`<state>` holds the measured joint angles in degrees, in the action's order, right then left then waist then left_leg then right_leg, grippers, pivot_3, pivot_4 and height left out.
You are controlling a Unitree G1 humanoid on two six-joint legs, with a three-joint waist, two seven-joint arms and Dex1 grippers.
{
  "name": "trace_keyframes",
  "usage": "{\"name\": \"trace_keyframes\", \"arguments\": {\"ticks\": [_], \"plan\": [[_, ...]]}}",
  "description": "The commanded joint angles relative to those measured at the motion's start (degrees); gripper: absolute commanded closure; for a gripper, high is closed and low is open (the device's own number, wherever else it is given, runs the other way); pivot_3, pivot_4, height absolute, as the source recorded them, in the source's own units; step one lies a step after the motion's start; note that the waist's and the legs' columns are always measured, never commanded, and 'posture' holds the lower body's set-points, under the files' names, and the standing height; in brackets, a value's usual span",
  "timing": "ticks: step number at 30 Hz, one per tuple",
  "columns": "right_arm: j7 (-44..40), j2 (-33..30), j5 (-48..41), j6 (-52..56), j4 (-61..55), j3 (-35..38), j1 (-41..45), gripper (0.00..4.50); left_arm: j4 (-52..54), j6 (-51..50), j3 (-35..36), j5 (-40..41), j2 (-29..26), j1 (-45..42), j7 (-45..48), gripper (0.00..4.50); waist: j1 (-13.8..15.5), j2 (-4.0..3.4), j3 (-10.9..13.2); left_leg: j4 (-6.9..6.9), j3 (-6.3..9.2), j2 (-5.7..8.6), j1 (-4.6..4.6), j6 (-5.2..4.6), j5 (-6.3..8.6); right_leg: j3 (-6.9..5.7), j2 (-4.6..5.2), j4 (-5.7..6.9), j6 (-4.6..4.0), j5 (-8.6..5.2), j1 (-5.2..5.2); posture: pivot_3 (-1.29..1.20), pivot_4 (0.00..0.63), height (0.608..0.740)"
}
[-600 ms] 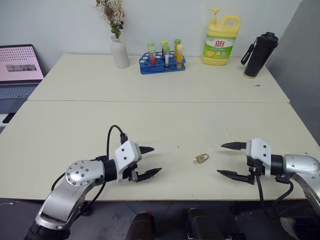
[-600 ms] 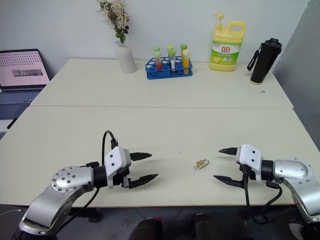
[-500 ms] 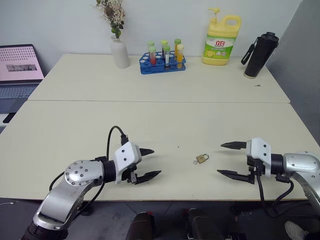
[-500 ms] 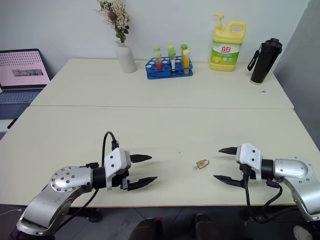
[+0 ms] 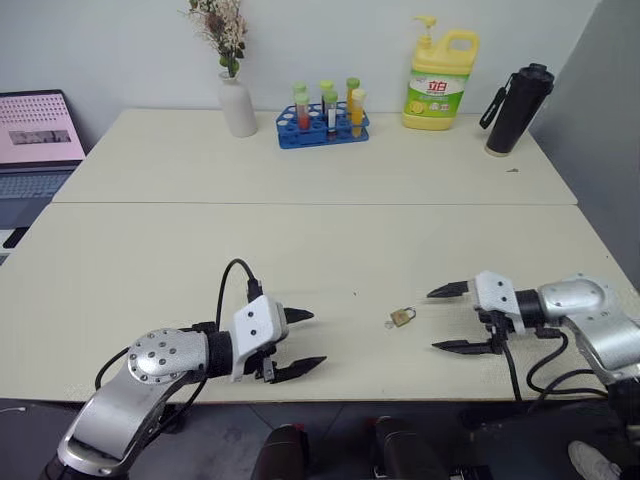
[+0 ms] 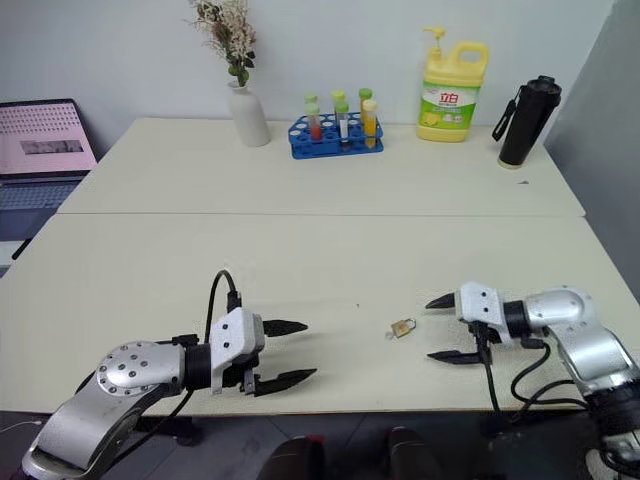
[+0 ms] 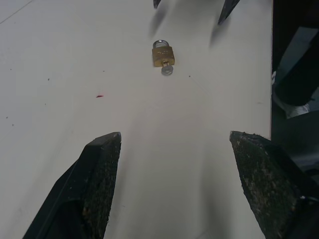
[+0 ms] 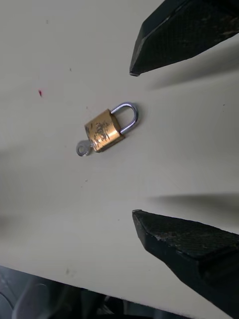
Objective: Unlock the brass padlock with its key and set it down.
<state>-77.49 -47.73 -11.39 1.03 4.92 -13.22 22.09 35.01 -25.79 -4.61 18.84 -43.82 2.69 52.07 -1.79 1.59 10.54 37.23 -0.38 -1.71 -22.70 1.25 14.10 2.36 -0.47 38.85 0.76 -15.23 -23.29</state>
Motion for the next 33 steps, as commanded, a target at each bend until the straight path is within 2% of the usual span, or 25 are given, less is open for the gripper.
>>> {"name": "trace_keyframes", "arguments": {"ticks": [1,4,8,19,21,23,30,33], "plan": [[-3.23,2.65,3.02,-3.24,5.66,-2.96,6.59,0.0,2.08,1.03,-0.44,-0.53,-1.13,0.8,0.31,0.86,-0.01,0.0,0.0,0.0,-0.01,0.0,0.01,0.0,0.0,0.01,0.0,0.01,0.0,0.0,0.0,0.0,0.15,0.74],[-4.15,6.18,5.2,-3.38,10.25,-5.4,12.12,0.0,2.65,0.38,-0.26,-0.6,-1.22,1.14,-0.44,0.86,-0.05,0.0,0.0,0.0,-0.01,-0.01,0.01,0.0,0.0,0.02,0.02,0.02,-0.01,0.01,0.0,0.0,0.15,0.74],[-5.14,8.06,6.57,-4.06,13.48,-6.47,14.52,0.0,2.96,0.79,-0.43,-1.57,-1.72,2.06,-0.7,0.86,0.22,0.0,0.0,-0.01,0.05,-0.03,-0.01,0.0,0.0,-0.02,0.06,0.02,-0.05,-0.01,0.0,0.0,0.15,0.74],[-4.13,9.39,7.61,-4.61,11.53,-6.83,12.54,0.0,2.71,0.97,-0.32,-2.08,-1.9,3.0,-1.4,0.86,0.16,0.0,0.0,-0.02,0.04,-0.01,0.0,0.0,0.0,-0.04,0.17,0.04,-0.07,-0.02,0.0,0.0,0.15,0.74],[-3.28,9.04,9.71,-6.81,11.6,-7.76,11.51,0.35,2.05,1.16,-0.48,-2.17,-1.88,2.42,-1.15,0.82,0.15,0.0,0.0,-0.02,0.04,-0.01,0.0,0.0,0.0,-0.04,0.17,0.05,-0.07,-0.02,0.0,0.0,0.15,0.74],[-2.81,8.89,10.61,-7.27,11.72,-8.12,10.92,0.9,1.64,1.08,-0.62,-2.16,-1.83,1.9,-1.02,0.82,0.15,-0.01,0.0,-0.02,0.04,-0.01,0.01,0.0,0.0,-0.04,0.16,0.05,-0.07,-0.02,0.0,0.0,0.15,0.74],[-0.79,8.41,13.14,-8.3,13.45,-8.29,11.22,3.5,0.45,0.81,-1.07,-2.03,-1.8,0.53,-0.54,0.82,0.1,0.02,-0.02,-0.01,-0.01,-0.02,0.2,0.0,-0.01,0.01,0.15,0.11,-0.07,-0.01,0.1,0.0,0.15,0.74],[0.18,7.85,13.82,-8.43,12.72,-7.98,10.93,3.56,-0.4,0.87,-1.29,-2.14,-1.65,-0.17,-0.4,0.82,0.11,0.03,-0.03,-0.01,-0.02,-0.02,0.23,0.01,-0.02,0.01,0.14,0.13,-0.07,-0.01,0.12,0.0,0.15,0.74]]}}
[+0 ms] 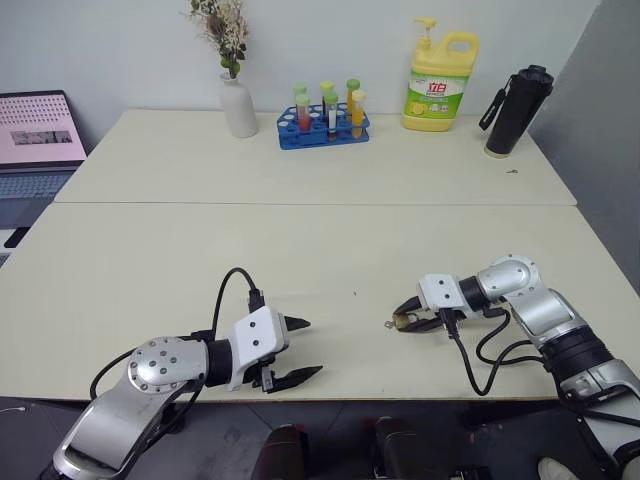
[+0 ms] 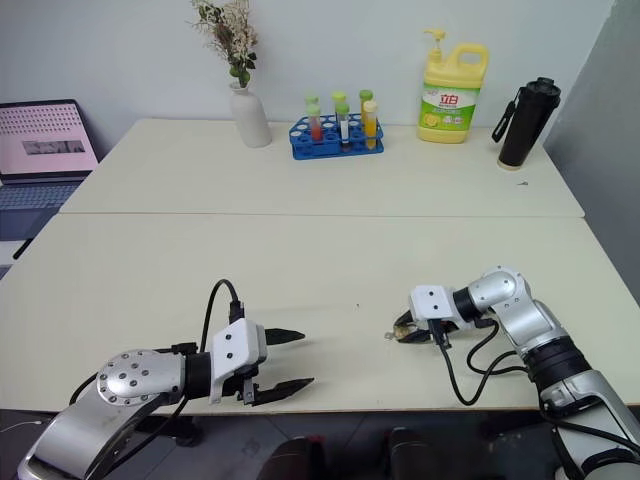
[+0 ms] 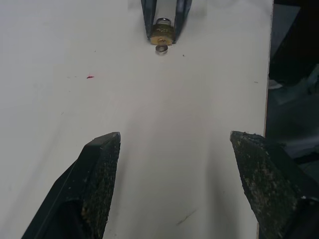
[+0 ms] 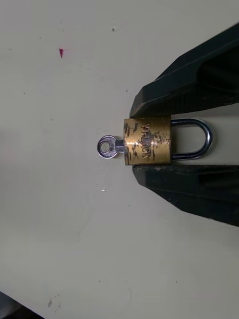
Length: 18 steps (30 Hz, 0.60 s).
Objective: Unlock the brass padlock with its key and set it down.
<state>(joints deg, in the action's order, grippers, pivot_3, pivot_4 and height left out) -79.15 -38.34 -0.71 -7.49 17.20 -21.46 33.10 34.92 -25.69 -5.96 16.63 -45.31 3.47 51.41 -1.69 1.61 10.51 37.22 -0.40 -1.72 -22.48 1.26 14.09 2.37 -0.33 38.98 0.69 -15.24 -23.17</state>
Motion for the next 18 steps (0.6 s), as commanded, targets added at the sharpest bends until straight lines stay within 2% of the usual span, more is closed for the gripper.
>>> {"name": "trace_keyframes", "arguments": {"ticks": [1,6,10,12,15,18], "plan": [[2.34,-1.66,2.99,0.44,-0.29,0.63,-0.34,3.56,-0.47,0.54,0.04,0.16,-0.03,-1.22,0.21,0.82,0.01,0.01,-0.01,0.0,0.0,0.0,0.0,0.0,0.0,0.0,0.0,0.0,0.0,0.0,0.0,0.0,0.15,0.74],[6.8,-3.3,1.93,2.16,-8.25,4.04,-2.85,3.56,-2.46,-2.03,0.36,1.24,1.38,-4.06,-1.13,0.82,0.07,0.0,0.0,0.01,0.01,0.02,-0.06,0.0,0.0,-0.01,0.0,0.0,0.01,0.0,-0.03,0.0,0.15,0.74],[16.37,-5.01,4.41,2.12,-20.12,9.74,-9.18,3.56,-3.85,-7.39,1.78,6.32,5.66,-10.12,-2.96,0.82,0.39,0.0,0.01,0.04,0.1,0.04,-0.23,0.0,0.0,-0.09,-0.05,-0.04,0.02,-0.01,-0.1,0.0,0.15,0.74],[23.08,-4.93,9.37,1.62,-24.02,11.52,-12.33,3.56,-4.62,-9.88,1.97,8.56,7.39,-13.22,-3.23,0.82,0.3,0.0,0.01,0.05,0.13,0.05,-0.29,0.01,0.0,-0.11,-0.07,-0.03,0.03,0.0,-0.12,0.0,0.15,0.74],[38.69,-4.47,22.49,-5.83,-28.14,13.69,-17.66,3.56,-8.43,-13.71,0.31,10.02,11.29,-20.62,-5.13,0.82,0.34,0.01,0.0,0.05,0.13,0.07,-0.29,0.03,-0.01,-0.11,-0.08,-0.02,0.04,0.0,-0.12,0.0,0.15,0.74],[50.0,-3.13,29.9,-10.29,-29.65,15.02,-19.65,3.56,-12.34,-15.86,-1.11,10.41,14.03,-26.36,-5.4,0.82,0.24,0.02,0.0,0.07,0.11,0.13,-0.28,0.08,-0.04,-0.09,-0.15,-0.01,0.08,0.01,-0.12,0.0,0.15,0.74]]}}
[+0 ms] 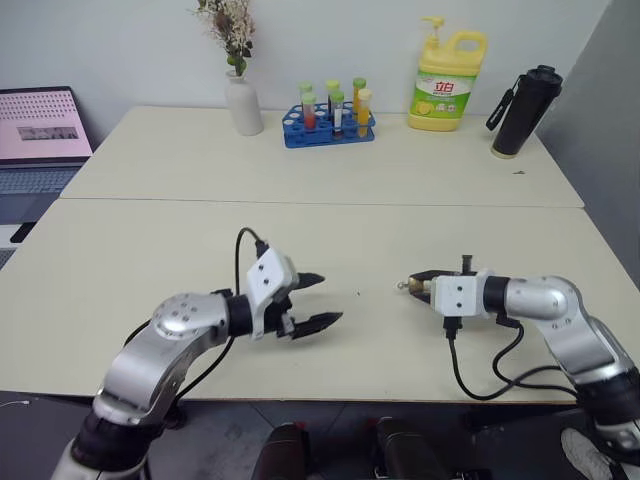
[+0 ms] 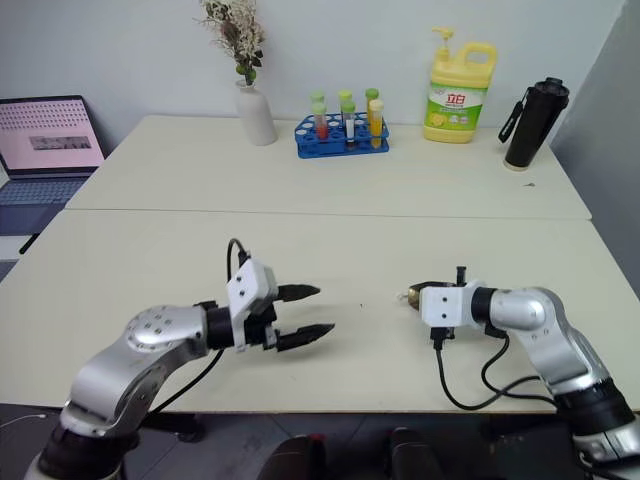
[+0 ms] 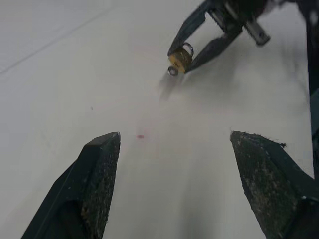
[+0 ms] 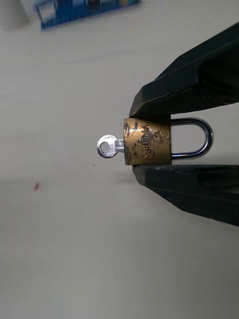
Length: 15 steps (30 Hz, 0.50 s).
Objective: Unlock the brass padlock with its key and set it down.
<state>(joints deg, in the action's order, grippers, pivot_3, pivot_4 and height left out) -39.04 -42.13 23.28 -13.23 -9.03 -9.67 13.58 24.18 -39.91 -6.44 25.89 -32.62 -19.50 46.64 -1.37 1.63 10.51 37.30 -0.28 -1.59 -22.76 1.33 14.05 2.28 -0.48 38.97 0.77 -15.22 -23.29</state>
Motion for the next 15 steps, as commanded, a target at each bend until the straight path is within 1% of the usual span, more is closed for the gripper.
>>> {"name": "trace_keyframes", "arguments": {"ticks": [1,4,7,12,15], "plan": [[13.32,0.73,8.44,-6.24,-3.74,3.43,-0.11,3.56,-3.15,-2.34,-1.28,0.9,2.09,-5.33,-0.69,0.82,-0.24,-0.01,0.0,0.0,-0.02,0.01,0.0,0.0,0.0,0.03,0.0,0.0,0.01,0.01,0.0,0.0,0.15,0.74],[19.61,0.88,12.24,-9.73,-2.99,3.32,0.38,3.56,-7.24,-3.89,-2.73,0.82,3.94,-10.43,-0.26,0.82,-0.46,0.0,0.0,0.0,-0.08,-0.01,0.04,0.02,-0.01,0.11,-0.02,0.01,0.02,0.01,0.0,0.0,0.15,0.74],[23.01,0.93,13.17,-12.38,-1.22,3.15,1.09,3.56,-11.72,-3.41,-4.22,-0.04,5.76,-15.33,0.55,0.82,-0.35,0.0,0.0,-0.01,-0.03,0.01,0.03,0.05,-0.03,0.06,-0.08,0.01,0.02,0.01,0.0,0.0,0.15,0.74],[23.32,1.18,12.52,-13.75,0.6,2.32,2.78,3.56,-19.49,-0.22,-5.33,-1.47,9.38,-22.17,1.93,0.82,-0.3,0.0,0.0,0.02,-0.05,0.02,0.01,0.05,-0.03,0.09,-0.08,0.0,0.01,0.02,0.0,0.0,0.15,0.74],[23.61,1.46,12.53,-14.66,0.92,2.15,3.52,3.56,-21.34,0.08,-5.4,-1.15,10.23,-23.42,3.64,0.82,-0.46,0.0,0.0,0.04,-0.06,0.04,-0.01,0.04,-0.03,0.11,-0.08,0.0,0.0,0.02,0.0,0.0,0.15,0.74]]}}
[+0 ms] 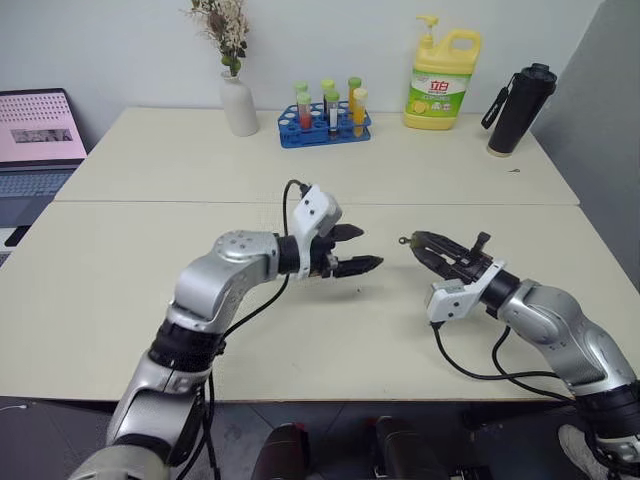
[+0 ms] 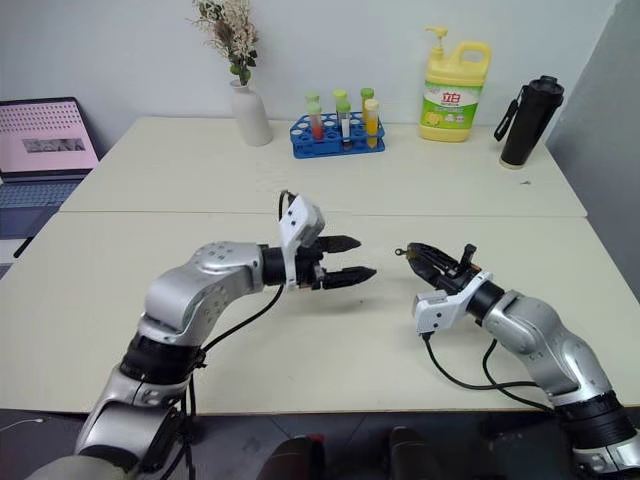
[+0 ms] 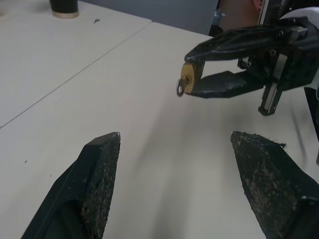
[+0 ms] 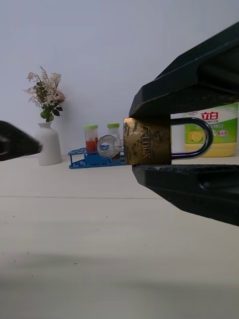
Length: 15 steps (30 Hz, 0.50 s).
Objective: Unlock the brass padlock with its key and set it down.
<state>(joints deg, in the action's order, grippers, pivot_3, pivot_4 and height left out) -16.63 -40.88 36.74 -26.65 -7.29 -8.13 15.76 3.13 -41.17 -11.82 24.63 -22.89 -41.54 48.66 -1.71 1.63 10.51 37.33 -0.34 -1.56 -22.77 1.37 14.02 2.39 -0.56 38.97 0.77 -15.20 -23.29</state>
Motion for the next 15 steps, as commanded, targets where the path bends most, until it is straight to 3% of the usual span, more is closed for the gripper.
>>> {"name": "trace_keyframes", "arguments": {"ticks": [1,15], "plan": [[1.25,0.25,-0.97,-1.58,-0.8,0.63,1.5,3.56,-0.61,1.53,-0.31,-0.01,0.53,-1.58,2.26,0.82,-0.15,0.0,0.0,0.0,-0.02,0.0,0.02,0.0,0.0,0.03,0.0,0.0,0.0,0.0,0.0,0.0,0.15,0.74],[1.48,1.31,-1.11,-4.81,-0.53,0.59,2.82,3.56,-7.8,5.85,-0.7,-1.35,3.43,-5.28,7.18,0.82,0.02,0.0,0.0,0.17,0.03,-0.01,-0.06,0.0,0.0,0.0,-0.04,0.02,-0.01,0.0,0.0,0.0,0.15,0.74]]}}
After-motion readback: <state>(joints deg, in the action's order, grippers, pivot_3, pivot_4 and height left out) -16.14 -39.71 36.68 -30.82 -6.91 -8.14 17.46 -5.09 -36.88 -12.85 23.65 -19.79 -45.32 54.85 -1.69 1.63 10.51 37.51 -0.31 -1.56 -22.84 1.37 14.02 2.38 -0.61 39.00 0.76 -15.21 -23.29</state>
